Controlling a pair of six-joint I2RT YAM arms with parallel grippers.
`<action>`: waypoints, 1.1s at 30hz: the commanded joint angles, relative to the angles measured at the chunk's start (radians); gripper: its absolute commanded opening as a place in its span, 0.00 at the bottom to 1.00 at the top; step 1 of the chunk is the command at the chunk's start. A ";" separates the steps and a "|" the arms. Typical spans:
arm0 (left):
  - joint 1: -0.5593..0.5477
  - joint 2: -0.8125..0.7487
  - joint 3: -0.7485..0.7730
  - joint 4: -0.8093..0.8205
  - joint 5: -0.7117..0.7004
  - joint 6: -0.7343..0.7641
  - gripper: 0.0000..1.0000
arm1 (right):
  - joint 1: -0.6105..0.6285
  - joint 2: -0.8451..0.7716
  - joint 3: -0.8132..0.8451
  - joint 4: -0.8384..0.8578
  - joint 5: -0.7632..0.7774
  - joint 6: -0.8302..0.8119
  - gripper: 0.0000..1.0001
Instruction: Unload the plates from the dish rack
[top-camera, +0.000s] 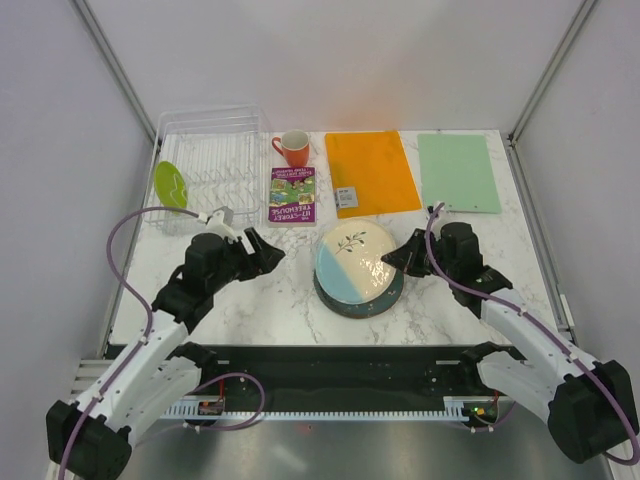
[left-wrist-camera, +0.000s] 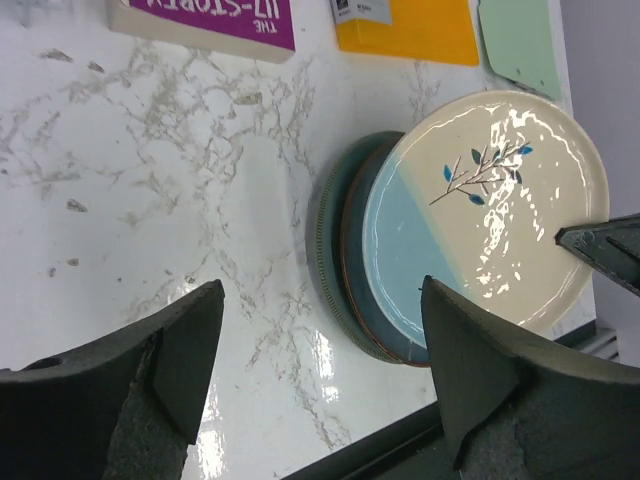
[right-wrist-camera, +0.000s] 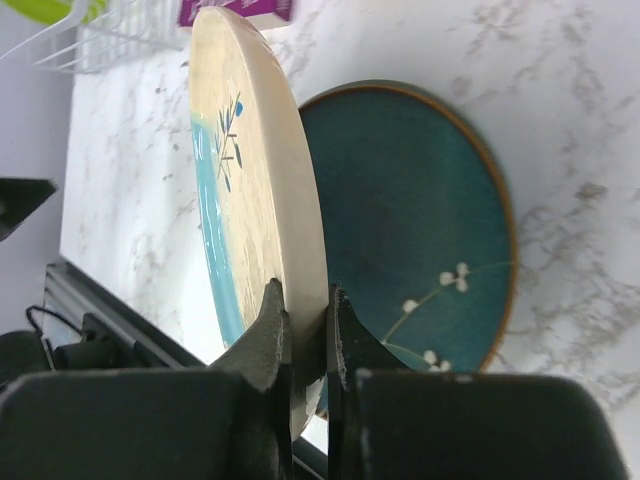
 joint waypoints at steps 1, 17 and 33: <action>-0.001 -0.095 0.048 -0.044 -0.115 0.095 0.85 | -0.040 -0.030 0.023 0.031 0.017 -0.001 0.00; -0.001 -0.140 0.072 -0.120 -0.191 0.130 0.85 | -0.068 0.102 -0.051 0.120 -0.146 0.049 0.01; -0.001 -0.109 0.086 -0.134 -0.184 0.140 0.85 | -0.066 0.145 -0.026 -0.055 -0.080 -0.020 0.66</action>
